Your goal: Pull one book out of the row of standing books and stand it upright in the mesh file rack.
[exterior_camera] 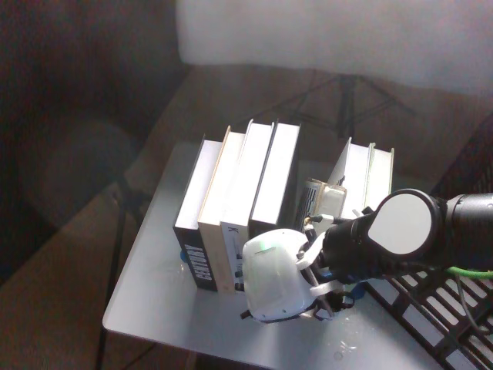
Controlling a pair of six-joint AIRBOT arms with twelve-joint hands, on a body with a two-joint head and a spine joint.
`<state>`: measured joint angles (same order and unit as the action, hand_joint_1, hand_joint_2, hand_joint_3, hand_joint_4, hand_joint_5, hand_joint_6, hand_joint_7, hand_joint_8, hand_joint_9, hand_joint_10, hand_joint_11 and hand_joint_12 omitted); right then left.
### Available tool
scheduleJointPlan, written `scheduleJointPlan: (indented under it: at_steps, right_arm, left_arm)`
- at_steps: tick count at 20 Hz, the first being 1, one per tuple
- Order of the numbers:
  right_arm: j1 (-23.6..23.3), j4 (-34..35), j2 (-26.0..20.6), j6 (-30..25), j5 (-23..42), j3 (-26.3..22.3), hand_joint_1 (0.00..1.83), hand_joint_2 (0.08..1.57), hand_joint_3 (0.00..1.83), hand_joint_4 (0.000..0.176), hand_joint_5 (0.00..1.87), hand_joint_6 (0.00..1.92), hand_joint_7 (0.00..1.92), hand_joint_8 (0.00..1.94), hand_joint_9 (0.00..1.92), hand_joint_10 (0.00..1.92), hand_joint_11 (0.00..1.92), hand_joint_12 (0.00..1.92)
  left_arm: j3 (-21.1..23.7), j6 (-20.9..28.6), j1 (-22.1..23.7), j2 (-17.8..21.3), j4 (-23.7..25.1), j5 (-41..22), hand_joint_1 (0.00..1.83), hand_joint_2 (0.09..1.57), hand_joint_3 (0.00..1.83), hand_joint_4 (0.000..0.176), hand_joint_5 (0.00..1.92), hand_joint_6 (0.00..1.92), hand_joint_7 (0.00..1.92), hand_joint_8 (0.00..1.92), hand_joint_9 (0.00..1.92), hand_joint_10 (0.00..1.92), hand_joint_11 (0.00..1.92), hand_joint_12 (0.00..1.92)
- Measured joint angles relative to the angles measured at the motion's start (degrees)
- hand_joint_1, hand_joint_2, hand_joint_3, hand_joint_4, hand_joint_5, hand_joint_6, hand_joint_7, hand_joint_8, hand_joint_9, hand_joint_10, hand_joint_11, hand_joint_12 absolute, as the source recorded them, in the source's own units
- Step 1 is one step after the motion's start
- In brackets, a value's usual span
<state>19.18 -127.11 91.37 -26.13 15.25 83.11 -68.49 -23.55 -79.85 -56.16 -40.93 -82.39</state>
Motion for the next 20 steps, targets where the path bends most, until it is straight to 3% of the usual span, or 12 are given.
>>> scheduleJointPlan:
  at_steps: [1,2,5,8,10,11,12,14,15,16,17,20]
  right_arm:
    - [0.0,0.0,-0.07,-0.02,0.04,0.0,1.38,1.31,0.0,0.171,1.31,1.92,1.54,1.94,1.68,1.92,1.74,1.92]
    - [0.0,0.02,-0.07,-0.07,0.04,0.0,1.42,1.3,0.0,0.175,1.34,1.92,1.56,1.94,1.7,1.92,1.77,1.92]
    - [0.0,0.02,-0.11,-0.13,0.07,0.0,1.36,1.31,0.0,0.176,1.3,1.92,1.52,1.94,1.65,1.92,1.68,1.92]
    - [0.0,0.02,-0.17,-0.2,0.11,0.0,1.35,1.34,0.0,0.176,1.3,1.92,1.54,1.94,1.7,1.92,1.78,1.92]
    - [0.0,0.11,-0.22,-0.24,0.13,0.0,1.28,1.27,0.0,0.176,1.19,1.83,1.5,1.94,1.66,1.92,1.74,1.92]
    - [0.0,0.15,-0.22,-0.24,0.13,0.0,1.29,1.24,0.0,0.176,1.19,1.77,1.49,1.94,1.65,1.92,1.73,1.92]
    - [0.0,0.17,-0.22,-0.22,0.13,0.0,1.28,1.29,0.0,0.176,1.22,1.89,1.5,1.94,1.67,1.92,1.75,1.92]
    - [0.0,0.2,-0.22,-0.24,0.13,0.0,1.31,1.24,0.0,0.176,1.22,1.83,1.51,1.94,1.67,1.92,1.77,1.92]
    - [0.0,0.22,-0.22,-0.24,0.13,0.0,1.15,1.28,0.0,0.0,0.9,1.46,1.51,1.94,1.67,1.92,1.74,1.92]
    - [0.0,0.24,-0.26,-0.22,0.13,-0.02,1.14,1.24,0.0,0.0,0.91,1.24,1.49,1.94,1.65,1.92,1.7,1.92]
    - [0.0,0.24,-0.35,-0.22,0.17,-0.07,1.15,1.22,0.0,0.0,0.94,1.15,1.46,1.94,1.61,1.92,1.66,1.92]
    - [0.0,0.44,-0.7,-0.22,0.17,-0.31,1.13,1.26,0.0,0.0,0.88,1.26,1.47,1.94,1.62,1.92,1.68,1.92]
  left_arm:
    - [0.0,0.0,0.0,0.0,-0.02,-0.04,0.27,1.37,0.0,0.038,0.08,0.01,0.0,0.0,0.0,0.0,0.0,0.92]
    - [0.0,0.0,0.0,0.0,0.0,-0.02,0.28,1.37,0.0,0.035,0.09,0.01,0.0,0.0,0.0,0.0,0.0,0.94]
    - [0.0,0.0,0.0,0.0,-0.02,-0.04,0.29,1.37,0.0,0.026,0.1,0.01,0.0,0.0,0.0,0.0,0.0,1.05]
    - [0.0,0.0,0.0,0.0,0.0,-0.04,0.26,1.37,0.0,0.03,0.09,0.01,0.0,0.0,0.0,0.0,0.0,1.06]
    - [0.0,0.0,0.0,0.0,0.0,-0.04,0.27,1.37,0.0,0.026,0.1,0.01,0.01,0.0,0.01,0.0,0.0,1.05]
    - [0.0,0.0,0.0,0.0,-0.02,-0.04,0.29,1.36,0.0,0.022,0.11,0.01,0.01,0.0,0.01,0.01,0.0,1.15]
    - [0.0,0.0,0.0,0.0,0.0,-0.04,0.29,1.36,0.0,0.029,0.1,0.01,0.01,0.0,0.01,0.0,0.0,1.17]
    - [0.0,0.02,0.0,0.0,0.0,-0.04,0.3,1.36,0.0,0.033,0.11,0.01,0.01,0.0,0.0,0.0,0.0,1.22]
    - [0.0,0.02,0.0,0.0,0.0,-0.04,0.32,1.36,0.0,0.032,0.11,0.01,0.01,0.0,0.01,0.01,0.0,1.29]
    - [0.0,0.02,0.0,0.0,0.0,-0.04,0.32,1.36,0.0,0.025,0.12,0.01,0.01,0.0,0.01,0.01,0.0,1.37]
    - [0.0,0.04,0.0,0.0,0.0,-0.04,0.29,1.36,0.0,0.032,0.11,0.0,0.01,0.0,0.01,0.01,0.0,1.39]
    - [0.0,0.07,0.0,-0.02,0.0,-0.04,0.3,1.36,0.0,0.025,0.1,0.01,0.01,0.0,0.01,0.02,0.0,1.29]
